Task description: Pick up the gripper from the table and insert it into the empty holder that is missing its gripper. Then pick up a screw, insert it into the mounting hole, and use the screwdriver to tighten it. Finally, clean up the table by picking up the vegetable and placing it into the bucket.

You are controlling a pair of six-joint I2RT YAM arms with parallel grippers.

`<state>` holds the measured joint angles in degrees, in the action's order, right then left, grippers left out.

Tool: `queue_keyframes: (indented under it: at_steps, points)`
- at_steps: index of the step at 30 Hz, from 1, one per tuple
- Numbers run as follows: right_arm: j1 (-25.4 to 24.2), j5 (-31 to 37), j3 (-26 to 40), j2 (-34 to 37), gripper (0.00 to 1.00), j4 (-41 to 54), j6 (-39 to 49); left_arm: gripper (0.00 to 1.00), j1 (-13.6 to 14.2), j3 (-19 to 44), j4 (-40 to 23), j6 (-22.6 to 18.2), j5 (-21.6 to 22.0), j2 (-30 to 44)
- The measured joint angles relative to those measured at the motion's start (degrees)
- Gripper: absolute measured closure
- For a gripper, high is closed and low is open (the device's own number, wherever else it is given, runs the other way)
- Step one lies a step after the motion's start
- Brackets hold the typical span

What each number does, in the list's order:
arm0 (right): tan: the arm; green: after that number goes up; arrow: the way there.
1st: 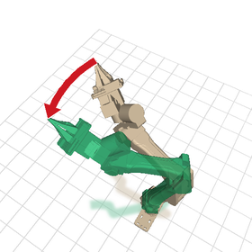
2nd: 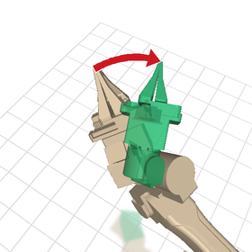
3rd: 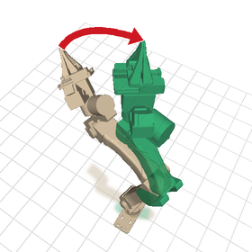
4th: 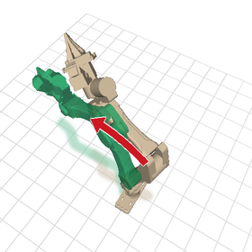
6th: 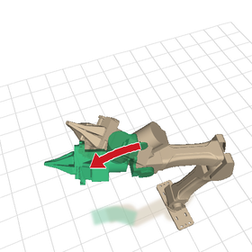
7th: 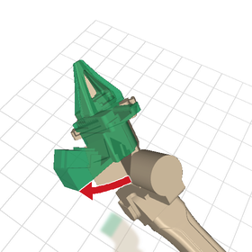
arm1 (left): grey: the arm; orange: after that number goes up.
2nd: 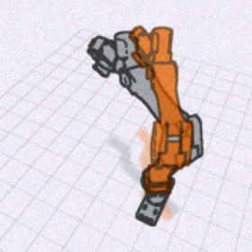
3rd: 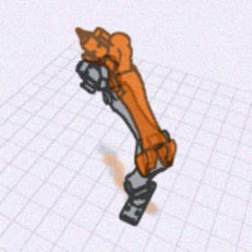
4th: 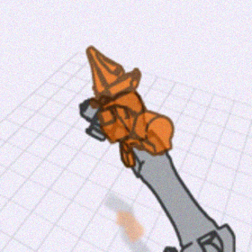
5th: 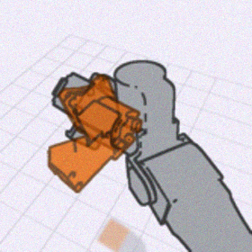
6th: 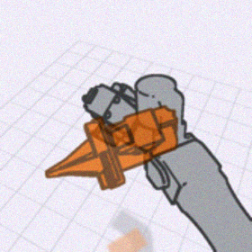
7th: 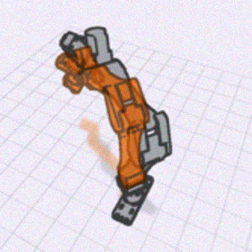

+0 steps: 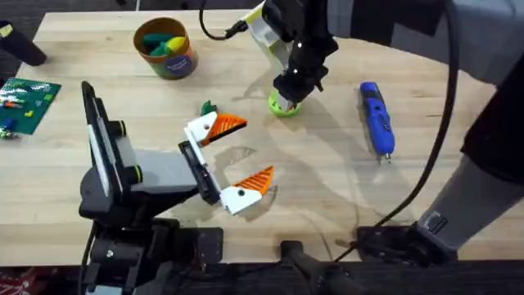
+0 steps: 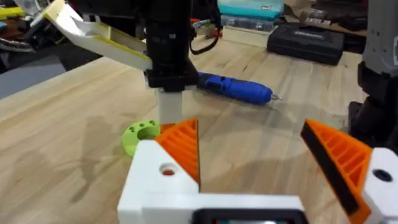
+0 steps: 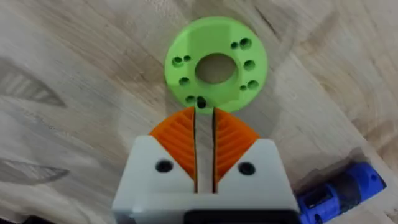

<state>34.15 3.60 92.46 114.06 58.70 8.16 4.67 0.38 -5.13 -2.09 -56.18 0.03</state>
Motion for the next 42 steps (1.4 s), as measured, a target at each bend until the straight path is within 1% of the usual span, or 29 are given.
queue_keyframes:
  at_steps: [12,24,32,42]
  points:
    - [-0.2,-3.0,-0.4,0.0,0.854,-1.3,0.0,0.015,0.0,0.0,0.0,0.0,0.0,0.0]
    - [-1.6,-3.1,-0.4,0.1,0.854,-1.6,0.0,0.014,0.0,0.0,0.0,0.0,0.0,0.0]
    - [-1.6,-3.5,-0.4,0.1,0.854,-1.7,0.0,0.015,0.0,0.0,0.0,0.0,0.0,0.0]
    - [-1.6,-3.5,-0.4,1.8,0.854,-2.1,0.0,0.014,0.0,0.0,0.0,0.0,0.0,0.0]
